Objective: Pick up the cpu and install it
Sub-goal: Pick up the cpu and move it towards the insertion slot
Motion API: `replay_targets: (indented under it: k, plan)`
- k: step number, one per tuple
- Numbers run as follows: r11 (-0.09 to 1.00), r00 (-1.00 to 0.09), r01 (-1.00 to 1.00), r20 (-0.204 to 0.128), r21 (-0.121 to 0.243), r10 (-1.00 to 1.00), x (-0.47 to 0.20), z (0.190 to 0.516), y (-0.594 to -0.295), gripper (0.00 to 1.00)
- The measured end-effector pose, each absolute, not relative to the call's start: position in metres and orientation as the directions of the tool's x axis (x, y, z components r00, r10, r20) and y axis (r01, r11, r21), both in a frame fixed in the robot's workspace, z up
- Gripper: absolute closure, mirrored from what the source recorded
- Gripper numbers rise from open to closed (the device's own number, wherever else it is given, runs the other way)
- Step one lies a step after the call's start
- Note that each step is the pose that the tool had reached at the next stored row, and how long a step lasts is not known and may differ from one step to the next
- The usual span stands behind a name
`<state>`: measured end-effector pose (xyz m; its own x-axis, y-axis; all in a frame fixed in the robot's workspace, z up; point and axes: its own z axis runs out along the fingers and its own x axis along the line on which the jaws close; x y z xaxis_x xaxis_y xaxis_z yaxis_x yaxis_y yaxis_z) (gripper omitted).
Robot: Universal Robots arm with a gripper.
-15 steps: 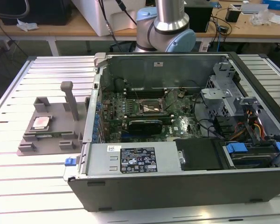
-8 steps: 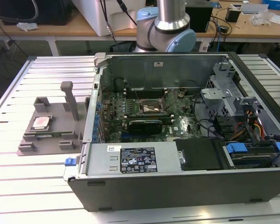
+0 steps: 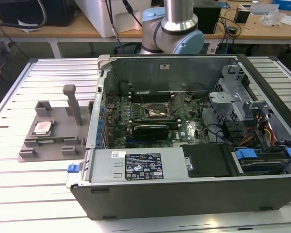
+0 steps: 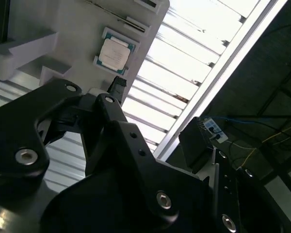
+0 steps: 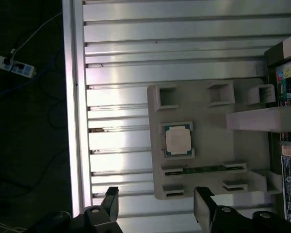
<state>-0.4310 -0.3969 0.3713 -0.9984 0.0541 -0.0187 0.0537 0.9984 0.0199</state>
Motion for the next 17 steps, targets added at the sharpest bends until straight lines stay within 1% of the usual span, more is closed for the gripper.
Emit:
replay_targets:
  k: [17]
  plan:
    - [0.998,-0.998,0.054,-0.017,0.02,0.054,-0.427,0.358,-0.397,0.28]
